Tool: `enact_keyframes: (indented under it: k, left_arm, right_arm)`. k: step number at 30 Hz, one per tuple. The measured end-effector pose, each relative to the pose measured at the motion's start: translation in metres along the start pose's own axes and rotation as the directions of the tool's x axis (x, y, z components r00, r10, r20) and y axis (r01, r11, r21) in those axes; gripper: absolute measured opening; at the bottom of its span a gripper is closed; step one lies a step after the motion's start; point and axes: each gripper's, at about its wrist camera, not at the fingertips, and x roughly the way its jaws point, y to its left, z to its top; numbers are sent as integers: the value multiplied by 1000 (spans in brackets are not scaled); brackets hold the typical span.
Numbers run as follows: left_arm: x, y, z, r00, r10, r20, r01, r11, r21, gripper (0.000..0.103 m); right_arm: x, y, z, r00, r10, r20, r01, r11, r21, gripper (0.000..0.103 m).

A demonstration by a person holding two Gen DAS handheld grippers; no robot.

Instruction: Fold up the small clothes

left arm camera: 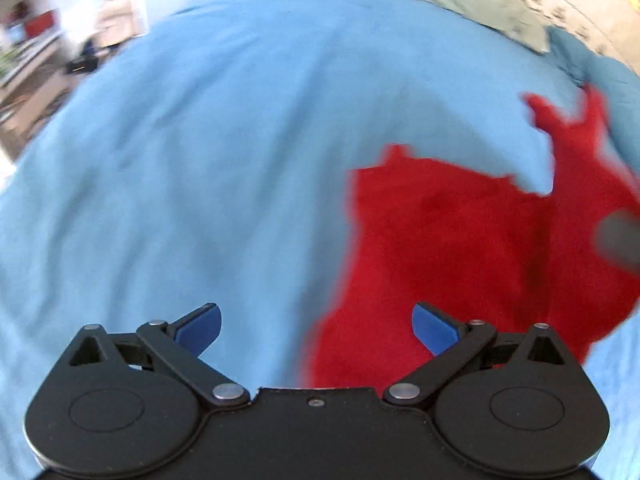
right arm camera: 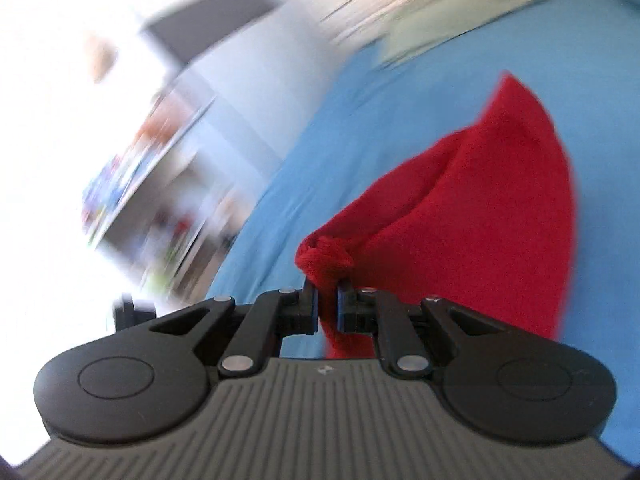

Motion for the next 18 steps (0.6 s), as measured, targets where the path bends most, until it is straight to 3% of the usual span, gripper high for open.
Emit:
enact_keyframes:
  k: [3, 7, 12, 15, 17, 18]
  left_arm:
    - [1, 37, -21, 998, 53, -35, -55, 997, -50, 103]
    - [7, 72, -47, 997, 26, -76, -39, 984, -173, 103]
    - [9, 73, -54, 997, 9, -72, -23, 978, -209, 103]
    - [7, 73, -47, 999, -9, -54, -3, 974, -226, 103]
    - [3, 70, -41, 999, -17, -40, 7, 974, -225, 103]
    - [1, 67, -35, 999, -20, -31, 13, 976, -218, 103]
  right_arm:
    - [62, 23, -38, 981, 19, -192, -44, 991, -123, 23]
    - [119, 28, -89, 931, -88, -354, -17, 959, -282, 23]
    - [133, 35, -108, 914, -149, -378, -25, 908, -418, 24]
    - [132, 37, -105, 913, -140, -384, -48, 897, -439, 39]
    - [129, 41, -103, 912, -133, -389, -71, 881, -468, 75]
    - [118, 40, -108, 914, -132, -384, -76, 873, -482, 79]
